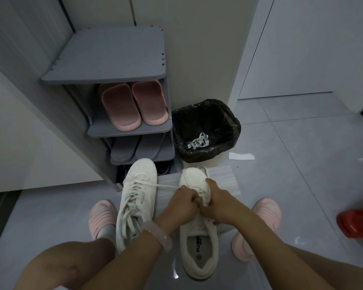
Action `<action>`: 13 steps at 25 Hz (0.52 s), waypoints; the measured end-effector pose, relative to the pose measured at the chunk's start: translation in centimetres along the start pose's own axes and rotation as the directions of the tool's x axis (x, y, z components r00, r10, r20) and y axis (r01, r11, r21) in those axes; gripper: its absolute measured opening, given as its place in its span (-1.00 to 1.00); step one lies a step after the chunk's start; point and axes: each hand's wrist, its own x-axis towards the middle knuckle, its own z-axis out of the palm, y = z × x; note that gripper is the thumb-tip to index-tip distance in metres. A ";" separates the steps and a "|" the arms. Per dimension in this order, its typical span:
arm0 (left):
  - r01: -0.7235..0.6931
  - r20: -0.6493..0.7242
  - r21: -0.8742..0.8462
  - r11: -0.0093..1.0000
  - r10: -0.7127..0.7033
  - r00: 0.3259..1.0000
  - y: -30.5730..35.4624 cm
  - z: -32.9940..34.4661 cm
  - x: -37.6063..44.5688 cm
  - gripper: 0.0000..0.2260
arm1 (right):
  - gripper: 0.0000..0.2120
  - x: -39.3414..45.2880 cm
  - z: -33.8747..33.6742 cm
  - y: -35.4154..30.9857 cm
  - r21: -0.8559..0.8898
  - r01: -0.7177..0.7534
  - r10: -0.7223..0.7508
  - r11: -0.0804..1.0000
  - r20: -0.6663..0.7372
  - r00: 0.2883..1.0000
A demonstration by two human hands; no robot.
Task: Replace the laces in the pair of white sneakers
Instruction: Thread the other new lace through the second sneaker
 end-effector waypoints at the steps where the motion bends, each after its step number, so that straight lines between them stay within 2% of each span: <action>1: 0.031 -0.013 -0.148 0.988 -0.033 0.999 0.7 -1.2 0.0 -0.81 | -0.21 0.1 -0.1 0.0 0.015 -0.013 0.013 1.000 0.000 1.000; 2: 0.063 -0.022 -0.409 0.910 -0.078 0.997 1.6 -3.1 -0.3 -0.78 | -0.22 0.1 -0.1 0.0 0.025 -0.027 0.027 0.999 0.001 1.000; 3: 0.057 -0.022 -0.711 0.701 -0.103 0.994 2.4 -5.6 -0.7 -0.77 | -0.22 0.0 -0.1 -0.1 0.032 -0.034 0.034 0.999 0.000 0.999; 4: 0.011 -0.027 -0.917 0.399 -0.089 0.996 2.9 -8.2 -1.2 -0.78 | -0.22 0.0 0.0 -0.1 0.030 -0.043 0.043 0.999 -0.002 0.999; 5: -0.042 -0.055 -0.986 0.162 -0.075 0.996 3.0 -10.4 -1.4 -0.77 | -0.22 0.1 0.1 0.0 0.026 -0.051 0.051 0.998 -0.001 0.999; 6: -0.070 -0.079 -0.993 0.091 -0.097 0.992 3.0 -11.8 -1.7 -0.74 | -0.23 0.2 0.2 0.0 0.030 -0.058 0.058 0.998 0.000 0.998; 7: -0.051 -0.079 -0.984 0.169 -0.163 0.984 2.6 -12.4 -1.7 -0.73 | -0.26 0.3 0.3 0.2 0.045 -0.075 0.075 0.996 -0.002 0.997; 8: 0.035 -0.062 -0.937 0.347 -0.266 0.962 2.1 -12.0 -1.4 -0.74 | -0.30 0.5 0.3 0.3 0.077 -0.110 0.112 0.991 -0.022 0.993; 9: 0.167 -0.051 -0.809 0.564 -0.351 0.935 1.6 -10.9 -1.1 -0.74 | -0.36 1.0 0.4 0.6 0.121 -0.157 0.166 0.980 -0.066 0.984; 10: 0.275 -0.047 -0.600 0.751 -0.377 0.925 1.2 -9.3 -0.8 -0.75 | -0.46 1.5 0.4 0.9 0.158 -0.188 0.209 0.969 -0.131 0.969; 11: 0.309 -0.026 -0.363 0.879 -0.341 0.940 0.6 -7.3 -0.5 -0.77 | -0.60 2.0 0.5 1.3 0.172 -0.194 0.226 0.966 -0.192 0.955; 12: 0.282 0.026 -0.149 0.948 -0.281 0.959 0.1 -5.4 -0.4 -0.79 | -0.73 2.4 0.6 1.6 0.158 -0.182 0.216 0.971 -0.241 0.946; 13: 0.217 0.088 0.003 0.976 -0.217 0.972 -0.3 -3.8 -0.5 -0.77 | -0.78 2.6 0.7 1.7 0.105 -0.163 0.187 0.981 -0.283 0.941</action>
